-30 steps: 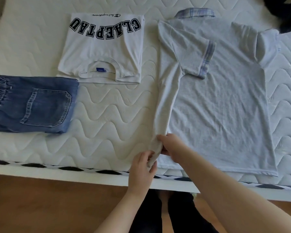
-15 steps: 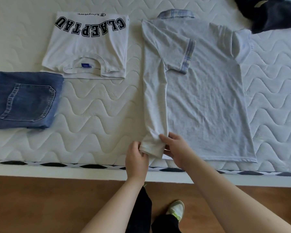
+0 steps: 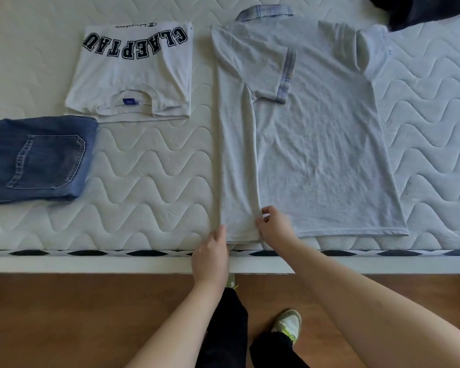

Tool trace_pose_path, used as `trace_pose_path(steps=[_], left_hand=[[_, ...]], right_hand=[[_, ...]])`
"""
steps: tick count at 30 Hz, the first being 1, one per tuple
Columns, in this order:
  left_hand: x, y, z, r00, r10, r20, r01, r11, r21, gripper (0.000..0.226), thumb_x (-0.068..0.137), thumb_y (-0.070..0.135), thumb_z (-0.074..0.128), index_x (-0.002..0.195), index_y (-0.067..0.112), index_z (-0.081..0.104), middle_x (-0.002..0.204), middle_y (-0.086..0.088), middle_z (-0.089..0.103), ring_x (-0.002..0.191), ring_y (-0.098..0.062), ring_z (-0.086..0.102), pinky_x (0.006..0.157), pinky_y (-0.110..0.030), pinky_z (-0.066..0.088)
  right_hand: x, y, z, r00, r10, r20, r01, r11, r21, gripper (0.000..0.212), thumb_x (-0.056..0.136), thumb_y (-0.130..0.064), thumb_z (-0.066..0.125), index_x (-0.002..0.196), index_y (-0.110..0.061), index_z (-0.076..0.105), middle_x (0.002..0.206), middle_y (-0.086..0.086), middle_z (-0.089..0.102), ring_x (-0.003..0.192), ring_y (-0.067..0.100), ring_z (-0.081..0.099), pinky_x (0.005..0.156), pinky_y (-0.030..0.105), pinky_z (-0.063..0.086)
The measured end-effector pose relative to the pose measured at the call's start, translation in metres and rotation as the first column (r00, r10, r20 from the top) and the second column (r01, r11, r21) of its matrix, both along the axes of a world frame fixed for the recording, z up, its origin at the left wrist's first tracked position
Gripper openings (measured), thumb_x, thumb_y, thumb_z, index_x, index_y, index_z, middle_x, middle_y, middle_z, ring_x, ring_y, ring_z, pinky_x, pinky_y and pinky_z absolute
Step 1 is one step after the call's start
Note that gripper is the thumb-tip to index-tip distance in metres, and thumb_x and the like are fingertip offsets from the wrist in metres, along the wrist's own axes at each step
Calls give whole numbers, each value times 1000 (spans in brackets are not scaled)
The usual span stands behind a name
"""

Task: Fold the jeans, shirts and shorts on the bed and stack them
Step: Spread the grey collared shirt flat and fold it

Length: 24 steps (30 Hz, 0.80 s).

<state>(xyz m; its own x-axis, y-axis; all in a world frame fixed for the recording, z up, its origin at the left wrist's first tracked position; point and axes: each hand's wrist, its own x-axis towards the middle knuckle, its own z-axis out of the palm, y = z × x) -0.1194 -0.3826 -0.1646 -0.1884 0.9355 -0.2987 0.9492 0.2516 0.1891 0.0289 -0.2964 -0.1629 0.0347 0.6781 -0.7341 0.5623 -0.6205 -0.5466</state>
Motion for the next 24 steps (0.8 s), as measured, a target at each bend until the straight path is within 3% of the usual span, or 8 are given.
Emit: trace_pose_path(steps=[2,5,8,12,17,22,24], left_hand=[[3,0,-4,1000,-4,-6,4,999,-38,35,95,14,48,129,21,47,104,0,63,83,-24,64,58,-35,44],[6,1,-5,1000,16,13,-15,999,-40,34,95,16,48,129,20,47,110,0,61,85,-25,64,59,-35,44],[6,1,-7,1000,-21,-10,20,999,-37,35,94,16,49,129,21,47,110,0,60,84,-26,64,59,-35,43],[11,0,-10,998,-62,-30,61,997,-41,39,94,10,49,131,21,50,113,0,62,87,-27,65,63,-37,48],[9,0,-12,999,-44,-19,43,996,-79,39,96,16,43,135,24,44,120,4,59,96,-23,64,70,-36,49],[1,3,-8,999,-30,34,31,998,-54,39,92,22,46,131,20,48,113,-1,58,95,-24,60,67,-36,47],[0,3,-8,982,58,178,-60,998,7,37,93,24,47,128,17,49,107,-3,57,90,-26,58,64,-36,47]], right_hand=[[1,-3,-1,999,33,16,-33,999,8,20,96,-26,56,114,-18,53,85,-2,63,63,14,61,42,21,43],[3,-10,-2,999,46,-10,-46,998,-32,14,96,-27,57,105,-16,56,91,4,67,66,20,69,55,35,58],[12,-17,-2,999,-47,-24,47,999,-3,11,98,-24,55,96,-13,57,82,8,69,58,20,71,62,43,61],[22,-23,-1,988,121,100,-126,991,40,17,99,-29,53,95,-12,57,73,5,69,54,15,68,50,32,53],[26,-15,3,947,247,204,-252,968,-1,25,96,-39,53,101,-15,56,89,3,68,72,24,68,64,37,56],[23,-9,-1,951,194,242,-213,976,51,25,94,-45,54,103,-21,53,91,-3,63,74,18,63,64,34,53],[21,-7,-4,957,170,234,-191,979,70,24,95,-43,54,103,-20,53,89,-3,63,73,17,62,63,34,52]])
